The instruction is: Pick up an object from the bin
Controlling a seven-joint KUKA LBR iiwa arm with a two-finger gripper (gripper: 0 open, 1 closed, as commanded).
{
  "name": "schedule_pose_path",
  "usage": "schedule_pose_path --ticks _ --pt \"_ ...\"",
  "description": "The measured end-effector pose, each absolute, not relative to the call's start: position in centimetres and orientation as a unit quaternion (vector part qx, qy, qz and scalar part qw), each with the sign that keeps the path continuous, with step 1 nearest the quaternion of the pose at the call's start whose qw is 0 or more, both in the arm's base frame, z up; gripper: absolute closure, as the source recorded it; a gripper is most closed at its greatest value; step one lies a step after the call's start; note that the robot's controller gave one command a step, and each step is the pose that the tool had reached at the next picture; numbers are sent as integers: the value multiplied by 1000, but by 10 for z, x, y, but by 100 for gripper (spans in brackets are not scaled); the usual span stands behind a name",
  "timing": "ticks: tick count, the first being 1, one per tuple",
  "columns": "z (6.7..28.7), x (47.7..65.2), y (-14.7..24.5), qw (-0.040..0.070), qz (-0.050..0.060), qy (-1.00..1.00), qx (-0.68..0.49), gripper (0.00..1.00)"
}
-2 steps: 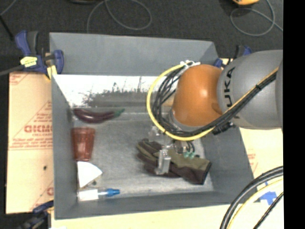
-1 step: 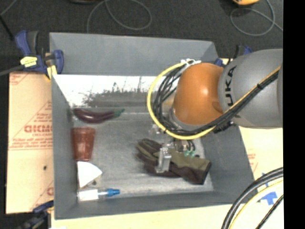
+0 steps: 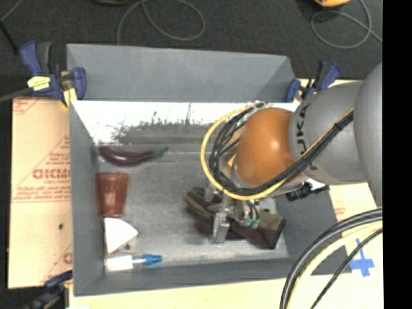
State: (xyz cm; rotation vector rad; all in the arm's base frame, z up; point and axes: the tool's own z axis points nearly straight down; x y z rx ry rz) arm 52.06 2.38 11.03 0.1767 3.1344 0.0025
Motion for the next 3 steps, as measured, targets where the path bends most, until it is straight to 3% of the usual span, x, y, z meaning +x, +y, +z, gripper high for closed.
schedule_pose_path --ticks 1,2,3 --pt "68 504 9 1 1 996 89 0" --pt "70 513 8 3 2 994 113 0" --pt "70 509 8 3 1 995 99 0"
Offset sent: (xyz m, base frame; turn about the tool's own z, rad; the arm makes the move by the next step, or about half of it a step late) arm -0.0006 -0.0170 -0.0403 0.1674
